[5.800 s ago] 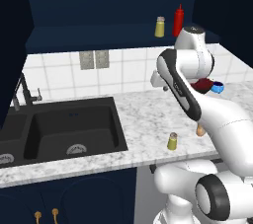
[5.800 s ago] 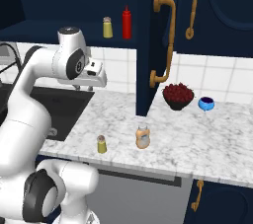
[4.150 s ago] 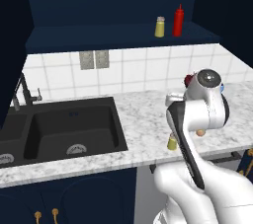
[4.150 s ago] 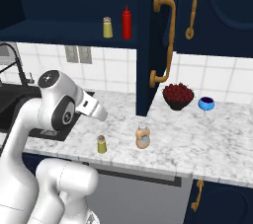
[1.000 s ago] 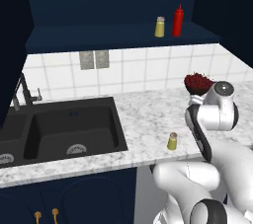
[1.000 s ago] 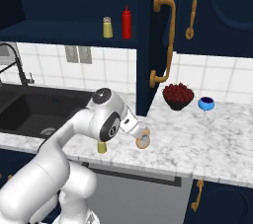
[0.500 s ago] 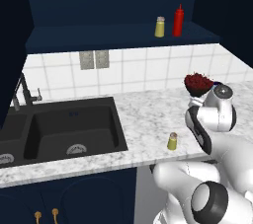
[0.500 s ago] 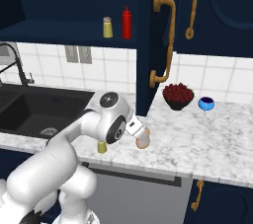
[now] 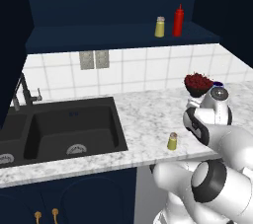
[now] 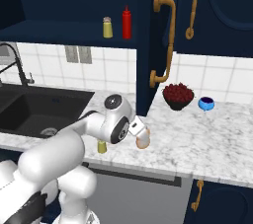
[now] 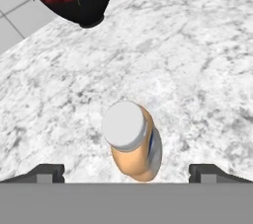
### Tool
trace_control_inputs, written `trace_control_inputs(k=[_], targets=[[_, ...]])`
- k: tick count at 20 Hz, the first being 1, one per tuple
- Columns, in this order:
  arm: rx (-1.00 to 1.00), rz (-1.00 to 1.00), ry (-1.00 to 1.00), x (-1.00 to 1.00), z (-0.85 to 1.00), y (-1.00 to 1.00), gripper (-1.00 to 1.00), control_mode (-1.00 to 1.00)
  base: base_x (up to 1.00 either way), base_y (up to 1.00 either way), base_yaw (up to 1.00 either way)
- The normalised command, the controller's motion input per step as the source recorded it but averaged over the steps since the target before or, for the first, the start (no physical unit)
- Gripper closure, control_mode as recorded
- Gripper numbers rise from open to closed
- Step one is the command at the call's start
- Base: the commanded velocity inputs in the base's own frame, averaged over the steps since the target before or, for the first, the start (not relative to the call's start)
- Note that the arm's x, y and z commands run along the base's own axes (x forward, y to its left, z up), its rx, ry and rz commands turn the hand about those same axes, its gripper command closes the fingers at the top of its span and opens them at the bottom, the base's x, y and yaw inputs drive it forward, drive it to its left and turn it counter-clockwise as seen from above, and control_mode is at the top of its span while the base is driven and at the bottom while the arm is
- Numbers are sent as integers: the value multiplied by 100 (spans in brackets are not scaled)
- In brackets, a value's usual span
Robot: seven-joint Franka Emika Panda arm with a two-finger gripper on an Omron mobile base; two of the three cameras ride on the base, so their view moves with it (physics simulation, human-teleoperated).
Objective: Put the shaker and condiment bottle from the counter next to their counterparts in the cabinet.
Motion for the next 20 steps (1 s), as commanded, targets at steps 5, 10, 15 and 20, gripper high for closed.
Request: trace_control_inputs(k=[5, 10, 15, 20], targets=[[3, 0, 0, 12, -16, -13, -100, -100, 0, 0, 0], [3, 0, 0, 10, -17, -11, -100, -100, 0, 0, 0], [2, 0, 0, 15, -19, -4, -100, -100, 0, 0, 0], [0, -1, 0, 15, -23, 0, 100, -100, 0, 0, 0]])
